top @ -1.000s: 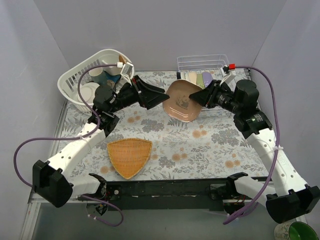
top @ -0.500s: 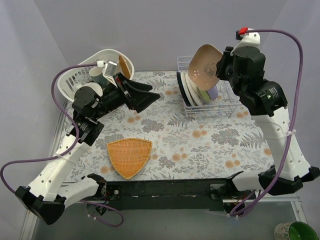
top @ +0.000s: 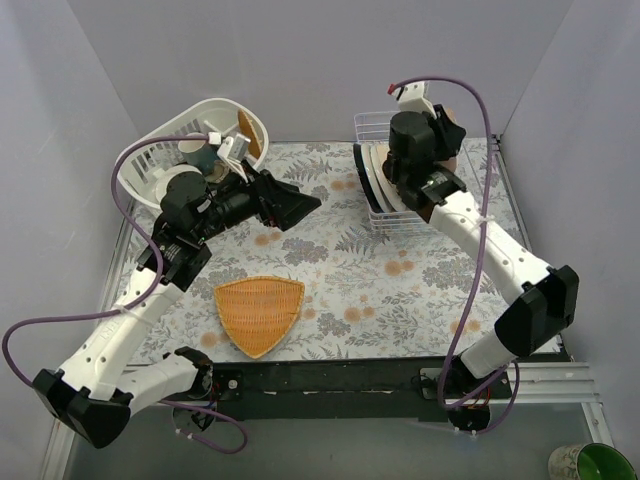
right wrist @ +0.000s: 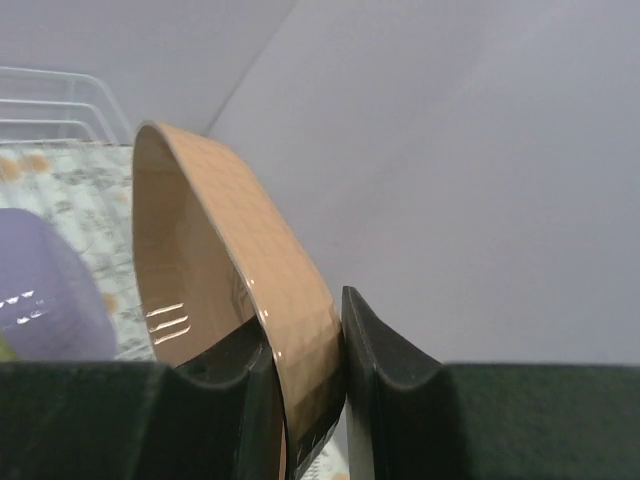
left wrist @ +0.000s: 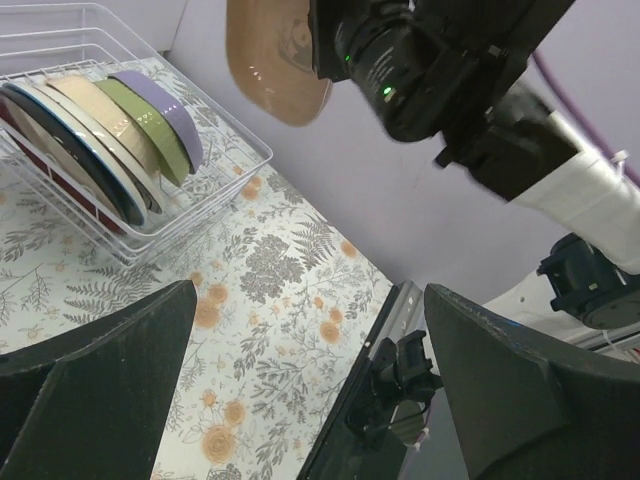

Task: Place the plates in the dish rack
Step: Insert the plate into the dish rack.

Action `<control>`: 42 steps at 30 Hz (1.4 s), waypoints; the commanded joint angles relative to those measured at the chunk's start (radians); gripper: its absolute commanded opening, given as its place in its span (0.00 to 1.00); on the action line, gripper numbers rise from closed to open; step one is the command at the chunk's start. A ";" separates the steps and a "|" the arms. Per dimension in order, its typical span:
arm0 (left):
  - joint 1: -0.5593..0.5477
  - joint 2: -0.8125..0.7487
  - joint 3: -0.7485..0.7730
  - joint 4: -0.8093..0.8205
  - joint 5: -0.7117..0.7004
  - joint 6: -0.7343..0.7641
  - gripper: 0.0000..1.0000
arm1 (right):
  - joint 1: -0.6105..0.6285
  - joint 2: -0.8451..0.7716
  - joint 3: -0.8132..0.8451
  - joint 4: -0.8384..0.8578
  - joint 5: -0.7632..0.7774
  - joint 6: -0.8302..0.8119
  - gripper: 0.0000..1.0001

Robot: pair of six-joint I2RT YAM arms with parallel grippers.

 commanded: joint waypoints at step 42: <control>0.035 0.079 -0.054 -0.002 0.004 0.025 0.98 | -0.228 0.202 -0.155 0.150 -0.190 0.094 0.01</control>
